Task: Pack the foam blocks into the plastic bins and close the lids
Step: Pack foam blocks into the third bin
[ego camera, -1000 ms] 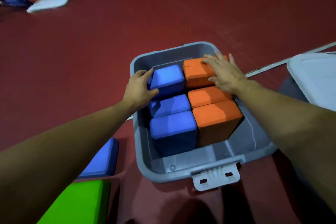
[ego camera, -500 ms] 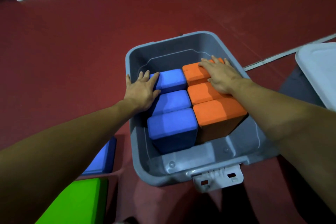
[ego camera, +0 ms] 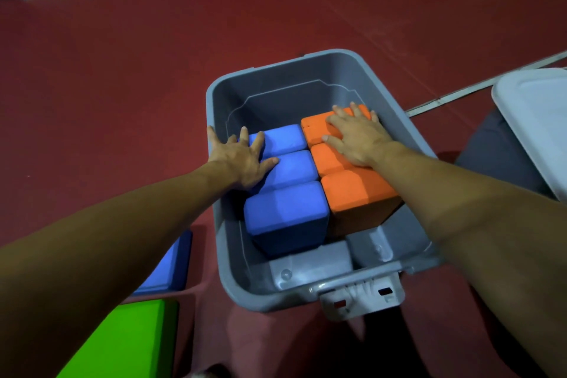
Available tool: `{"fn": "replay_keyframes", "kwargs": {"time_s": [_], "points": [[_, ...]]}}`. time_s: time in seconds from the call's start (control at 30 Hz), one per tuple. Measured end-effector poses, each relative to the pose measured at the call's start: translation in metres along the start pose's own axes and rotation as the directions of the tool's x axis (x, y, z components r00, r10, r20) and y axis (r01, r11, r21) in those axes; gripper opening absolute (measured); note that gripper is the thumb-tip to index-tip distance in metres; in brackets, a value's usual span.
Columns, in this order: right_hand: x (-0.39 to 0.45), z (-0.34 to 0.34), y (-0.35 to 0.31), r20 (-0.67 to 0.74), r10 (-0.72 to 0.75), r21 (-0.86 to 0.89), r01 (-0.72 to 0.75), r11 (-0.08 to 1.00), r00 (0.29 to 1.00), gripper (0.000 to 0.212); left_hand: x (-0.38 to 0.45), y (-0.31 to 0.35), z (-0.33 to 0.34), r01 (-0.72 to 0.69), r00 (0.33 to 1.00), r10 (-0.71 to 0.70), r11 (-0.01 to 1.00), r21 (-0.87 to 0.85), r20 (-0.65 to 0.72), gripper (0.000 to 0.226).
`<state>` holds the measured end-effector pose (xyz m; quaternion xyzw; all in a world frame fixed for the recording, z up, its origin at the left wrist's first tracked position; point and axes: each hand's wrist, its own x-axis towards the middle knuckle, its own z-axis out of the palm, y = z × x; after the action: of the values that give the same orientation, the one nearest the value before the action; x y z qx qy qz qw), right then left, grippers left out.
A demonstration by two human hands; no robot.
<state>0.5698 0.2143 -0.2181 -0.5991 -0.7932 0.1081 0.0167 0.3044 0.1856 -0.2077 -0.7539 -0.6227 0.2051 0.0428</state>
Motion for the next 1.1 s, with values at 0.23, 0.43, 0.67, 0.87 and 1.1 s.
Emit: {"fn": "replay_keyframes", "kwargs": {"time_s": [0.23,0.43,0.67,0.87,1.1], "points": [[0.001,0.007,-0.003,0.011,0.063,0.009,-0.063,0.998,0.998,0.053,-0.006,0.000,0.003,-0.033,0.993,0.027,0.998,-0.048,-0.113,0.083],[-0.005,0.021,-0.002,-0.149,0.054,0.018,-0.052,0.998,0.987,0.054,-0.006,-0.001,0.003,-0.073,0.990,0.065,0.996,-0.059,-0.127,0.078],[-0.003,0.022,-0.007,-0.192,0.041,0.014,-0.039,0.999,0.980,0.051,-0.004,-0.002,0.004,-0.049,0.994,0.043,0.997,-0.060,-0.099,0.075],[-0.003,0.022,-0.006,-0.204,0.043,0.036,-0.036,0.999,0.978,0.051,-0.002,-0.004,0.003,-0.051,0.996,0.047,0.997,-0.052,-0.076,0.076],[0.000,0.022,-0.013,-0.208,0.065,-0.024,-0.072,0.997,0.976,0.046,-0.005,-0.010,0.000,-0.085,0.990,0.060,0.976,-0.201,-0.128,0.068]]}}
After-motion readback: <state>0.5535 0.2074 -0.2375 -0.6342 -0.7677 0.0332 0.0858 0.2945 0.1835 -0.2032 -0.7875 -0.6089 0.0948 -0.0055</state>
